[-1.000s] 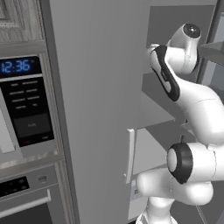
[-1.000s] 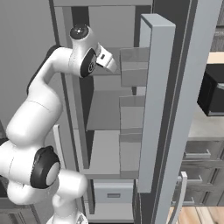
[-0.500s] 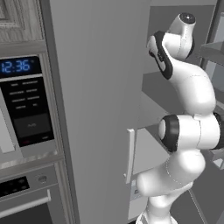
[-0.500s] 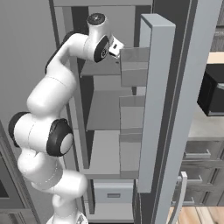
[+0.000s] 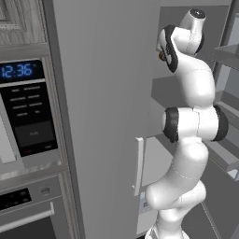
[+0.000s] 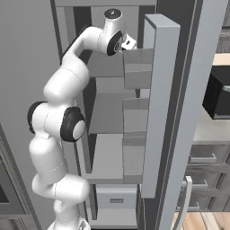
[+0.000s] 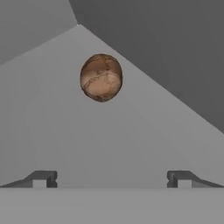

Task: Take the tomato and potato out of the freezer and place them in the tupperware container on the counter. Then put the tupperware containing the vegetables back in the freezer.

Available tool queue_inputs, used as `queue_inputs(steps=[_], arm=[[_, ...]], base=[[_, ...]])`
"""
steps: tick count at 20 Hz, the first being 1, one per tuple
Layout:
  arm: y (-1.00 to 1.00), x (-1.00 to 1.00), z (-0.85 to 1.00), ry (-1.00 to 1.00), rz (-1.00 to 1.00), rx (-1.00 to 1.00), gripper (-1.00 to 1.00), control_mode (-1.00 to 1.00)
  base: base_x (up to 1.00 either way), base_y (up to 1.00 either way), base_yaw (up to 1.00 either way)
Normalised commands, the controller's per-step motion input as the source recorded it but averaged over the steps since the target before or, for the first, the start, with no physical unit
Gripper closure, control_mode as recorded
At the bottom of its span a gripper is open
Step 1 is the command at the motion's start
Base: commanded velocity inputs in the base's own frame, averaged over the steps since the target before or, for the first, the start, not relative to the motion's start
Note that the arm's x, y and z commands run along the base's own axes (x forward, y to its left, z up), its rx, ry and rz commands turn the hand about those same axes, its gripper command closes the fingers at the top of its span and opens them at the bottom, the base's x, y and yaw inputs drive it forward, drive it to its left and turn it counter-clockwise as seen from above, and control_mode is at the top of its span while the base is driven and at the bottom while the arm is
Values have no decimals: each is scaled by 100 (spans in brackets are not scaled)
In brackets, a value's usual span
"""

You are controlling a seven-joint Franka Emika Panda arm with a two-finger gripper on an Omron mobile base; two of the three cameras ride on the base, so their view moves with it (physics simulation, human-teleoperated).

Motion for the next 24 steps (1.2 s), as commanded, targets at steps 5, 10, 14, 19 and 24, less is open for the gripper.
queue_inputs(steps=[5,10,14,19,24], arm=[[-1,45,-45,1,4,0,-100,-100],[-9,48,-2,0,2,0,-100,-100],[-3,39,-12,0,1,0,-100,-100],[-7,34,-3,0,1,0,-100,-100],[-10,41,-1,0,1,0,-100,-100]], base=[[0,0,0],[0,0,0],[0,0,0],[0,0,0],[0,0,0]])
